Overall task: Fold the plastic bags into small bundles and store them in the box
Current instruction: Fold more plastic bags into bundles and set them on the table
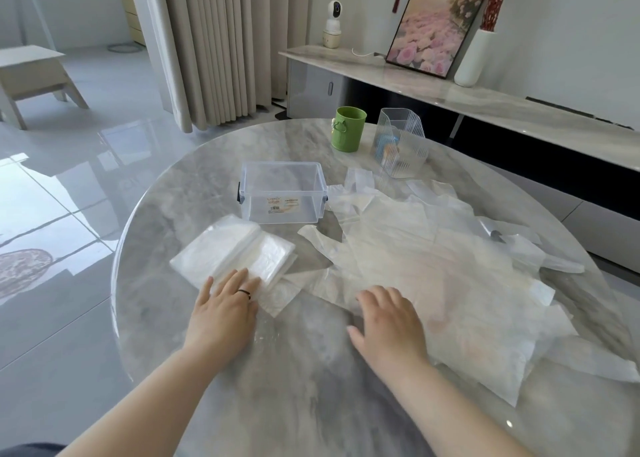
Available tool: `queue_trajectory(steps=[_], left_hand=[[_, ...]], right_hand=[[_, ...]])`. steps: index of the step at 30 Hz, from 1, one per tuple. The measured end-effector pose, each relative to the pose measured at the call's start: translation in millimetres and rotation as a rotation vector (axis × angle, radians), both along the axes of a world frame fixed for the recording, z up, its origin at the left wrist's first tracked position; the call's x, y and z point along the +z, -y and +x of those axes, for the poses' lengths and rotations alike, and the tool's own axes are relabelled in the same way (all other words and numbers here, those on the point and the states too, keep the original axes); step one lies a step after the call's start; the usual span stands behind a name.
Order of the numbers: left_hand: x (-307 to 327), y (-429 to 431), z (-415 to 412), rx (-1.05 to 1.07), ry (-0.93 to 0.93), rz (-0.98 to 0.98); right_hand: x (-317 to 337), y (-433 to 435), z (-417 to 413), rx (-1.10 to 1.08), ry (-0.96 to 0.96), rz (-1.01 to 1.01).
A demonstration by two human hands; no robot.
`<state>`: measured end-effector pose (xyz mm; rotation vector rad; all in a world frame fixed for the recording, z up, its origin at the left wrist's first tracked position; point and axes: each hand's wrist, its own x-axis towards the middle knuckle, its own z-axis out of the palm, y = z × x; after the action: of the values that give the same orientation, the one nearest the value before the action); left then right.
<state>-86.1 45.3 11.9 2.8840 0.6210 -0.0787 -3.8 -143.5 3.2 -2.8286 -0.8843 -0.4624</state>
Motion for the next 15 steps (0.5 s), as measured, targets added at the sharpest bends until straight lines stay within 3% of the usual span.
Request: queue_trajectory(steps=[7,15], left_hand=[[4,3,3,0.037,0.032,-0.001],[19,32,7,-0.042,0.162,-0.065]], right_hand=[[9,33,9,-0.052,-0.038,-0.214],[15,65,15,-0.090,0.089,0.043]])
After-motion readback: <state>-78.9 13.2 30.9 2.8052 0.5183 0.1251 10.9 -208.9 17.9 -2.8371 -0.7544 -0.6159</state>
